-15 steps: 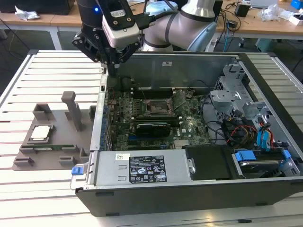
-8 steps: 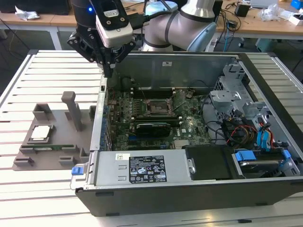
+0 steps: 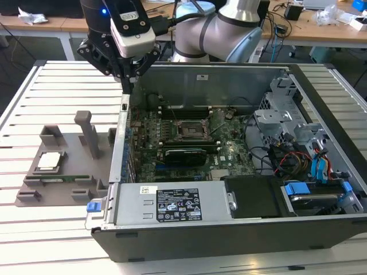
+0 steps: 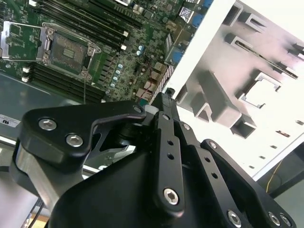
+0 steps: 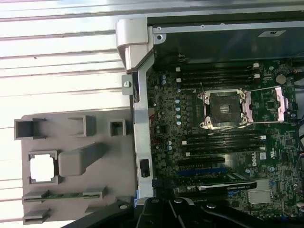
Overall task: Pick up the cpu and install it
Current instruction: 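Reach for the cpu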
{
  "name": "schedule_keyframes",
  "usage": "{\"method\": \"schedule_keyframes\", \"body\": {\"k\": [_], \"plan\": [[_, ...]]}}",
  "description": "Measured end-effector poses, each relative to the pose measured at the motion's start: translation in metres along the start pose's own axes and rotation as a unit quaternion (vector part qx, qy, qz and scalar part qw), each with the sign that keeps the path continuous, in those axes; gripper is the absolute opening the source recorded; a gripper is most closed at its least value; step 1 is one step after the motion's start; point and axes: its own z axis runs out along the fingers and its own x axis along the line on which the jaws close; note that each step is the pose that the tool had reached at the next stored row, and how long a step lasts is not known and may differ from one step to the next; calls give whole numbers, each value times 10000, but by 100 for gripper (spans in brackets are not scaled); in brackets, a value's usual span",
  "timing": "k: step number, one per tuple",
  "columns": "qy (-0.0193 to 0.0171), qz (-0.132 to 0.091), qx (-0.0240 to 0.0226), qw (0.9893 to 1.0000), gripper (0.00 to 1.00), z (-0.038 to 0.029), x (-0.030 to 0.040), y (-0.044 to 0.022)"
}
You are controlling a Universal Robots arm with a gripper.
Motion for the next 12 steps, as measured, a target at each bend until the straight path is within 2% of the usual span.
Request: {"method": "schedule_keyframes", "body": {"k": [12], "plan": [[0, 0, 0, 10000, 11, -4, 155, -12]]}}
